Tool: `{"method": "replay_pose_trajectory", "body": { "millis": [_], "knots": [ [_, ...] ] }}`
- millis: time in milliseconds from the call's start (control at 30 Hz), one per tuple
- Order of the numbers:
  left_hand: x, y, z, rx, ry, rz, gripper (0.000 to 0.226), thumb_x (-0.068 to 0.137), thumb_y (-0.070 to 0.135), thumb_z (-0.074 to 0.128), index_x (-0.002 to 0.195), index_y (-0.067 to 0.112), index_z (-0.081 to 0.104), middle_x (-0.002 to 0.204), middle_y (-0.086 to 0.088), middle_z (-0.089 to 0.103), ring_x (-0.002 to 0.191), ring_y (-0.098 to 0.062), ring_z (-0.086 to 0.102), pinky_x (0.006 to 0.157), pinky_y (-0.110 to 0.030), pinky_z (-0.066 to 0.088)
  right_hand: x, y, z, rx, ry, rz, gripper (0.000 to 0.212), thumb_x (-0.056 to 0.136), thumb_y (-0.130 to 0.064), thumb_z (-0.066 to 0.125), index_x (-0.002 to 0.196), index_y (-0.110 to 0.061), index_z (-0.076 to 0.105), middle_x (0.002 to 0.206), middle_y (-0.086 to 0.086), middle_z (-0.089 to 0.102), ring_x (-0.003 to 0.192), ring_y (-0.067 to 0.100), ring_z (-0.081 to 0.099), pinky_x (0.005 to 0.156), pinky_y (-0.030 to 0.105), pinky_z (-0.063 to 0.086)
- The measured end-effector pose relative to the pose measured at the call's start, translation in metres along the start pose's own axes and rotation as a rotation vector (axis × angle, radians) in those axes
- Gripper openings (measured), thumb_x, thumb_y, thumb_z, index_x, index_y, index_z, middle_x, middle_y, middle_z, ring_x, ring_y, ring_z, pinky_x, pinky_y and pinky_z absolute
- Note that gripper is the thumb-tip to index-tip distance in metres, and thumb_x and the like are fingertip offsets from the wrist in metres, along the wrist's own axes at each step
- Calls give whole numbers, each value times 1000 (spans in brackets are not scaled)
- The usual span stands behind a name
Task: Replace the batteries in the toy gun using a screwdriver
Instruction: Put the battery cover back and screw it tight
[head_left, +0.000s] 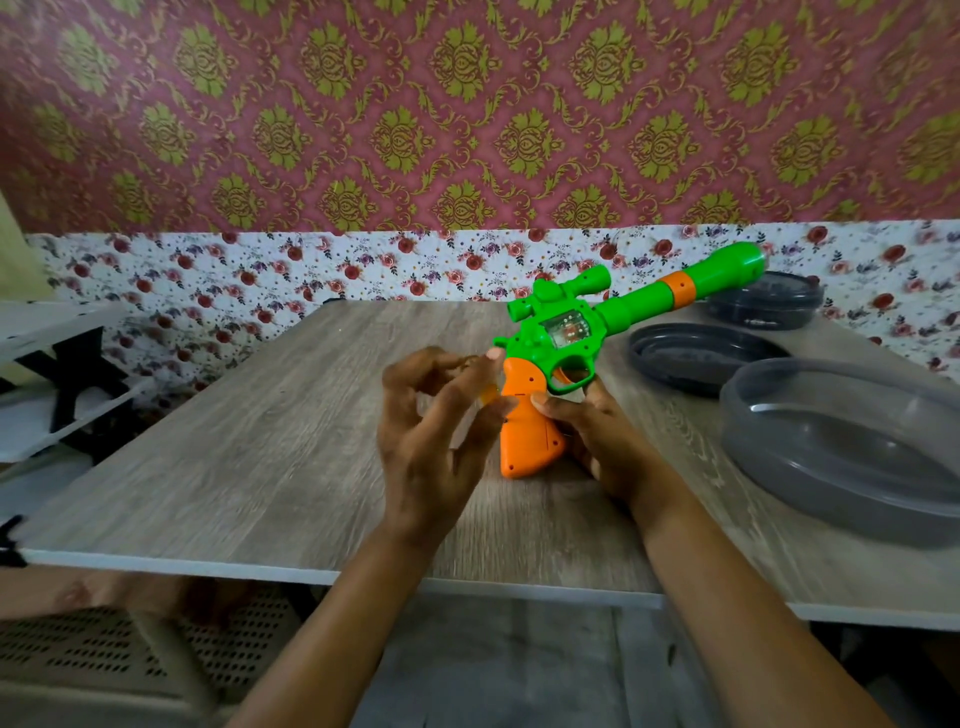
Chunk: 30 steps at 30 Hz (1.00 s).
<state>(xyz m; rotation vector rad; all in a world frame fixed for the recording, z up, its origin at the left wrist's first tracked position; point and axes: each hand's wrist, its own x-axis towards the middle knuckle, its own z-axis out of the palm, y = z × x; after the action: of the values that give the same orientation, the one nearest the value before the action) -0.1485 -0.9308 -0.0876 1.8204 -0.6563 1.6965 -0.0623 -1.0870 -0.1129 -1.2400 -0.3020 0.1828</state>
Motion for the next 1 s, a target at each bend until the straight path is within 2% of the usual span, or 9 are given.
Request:
{"method": "replay_pose_trajectory", "body": {
  "millis": [100,200,333,433,600,700,833,933,1000],
  "knots": [
    [0,-2,0,-5,53,-48,26,85,9,63,109,13,54,100,-6,42,90,-13,48,71,-19,45,-1,-1,0,-20,12,8,65,79,-10,68,136,-21,39,124,8,62,98,20,67,68,35,57],
    [0,-1,2,-74,36,-67,25,90,9,53,114,11,46,103,-8,44,85,-21,53,76,-14,44,-3,-3,0,-22,2,10,58,83,-7,63,134,-20,40,120,7,63,93,18,68,66,32,58],
    [1,3,1,-48,-9,-77,32,91,5,45,122,9,45,112,-9,45,98,-6,48,82,-11,41,-3,-3,1,-62,-7,10,56,83,-10,66,131,-22,42,119,4,63,97,19,67,72,34,58],
    [1,1,1,-43,-15,-59,30,92,13,48,121,11,48,116,-10,44,105,-9,48,83,-19,44,-2,-2,1,-61,-19,5,67,75,-14,73,134,-22,41,123,6,63,103,23,66,75,37,56],
    [1,0,0,-43,50,-22,26,85,5,59,108,9,49,103,-9,44,92,-1,45,76,-11,42,-3,-3,1,-56,-14,-6,58,83,-8,65,134,-21,41,121,6,63,97,18,67,69,32,57],
    [1,3,2,-49,0,-51,29,89,4,49,117,9,44,115,-11,51,88,-9,51,76,-13,42,-3,-3,1,-71,-11,-1,55,84,-8,64,132,-22,42,115,1,65,90,13,69,64,28,57],
    [1,5,2,-11,-55,-82,39,92,7,40,131,6,39,131,-11,46,105,-28,61,90,-16,42,-3,-4,1,-74,-16,3,54,84,-8,63,131,-23,42,110,-2,65,84,8,69,60,25,56],
    [2,3,0,16,-17,-61,34,93,13,46,126,8,46,126,-12,43,116,-10,50,89,-19,43,-4,-4,1,-71,-14,9,55,84,-10,64,132,-23,41,113,-1,65,92,14,68,66,29,57],
    [2,1,-1,26,12,-51,28,92,15,53,119,11,50,112,-10,43,101,-3,44,78,-18,44,-4,-4,1,-60,-16,12,57,82,-11,65,132,-24,41,115,2,65,97,18,68,69,33,57]
  ]
}}
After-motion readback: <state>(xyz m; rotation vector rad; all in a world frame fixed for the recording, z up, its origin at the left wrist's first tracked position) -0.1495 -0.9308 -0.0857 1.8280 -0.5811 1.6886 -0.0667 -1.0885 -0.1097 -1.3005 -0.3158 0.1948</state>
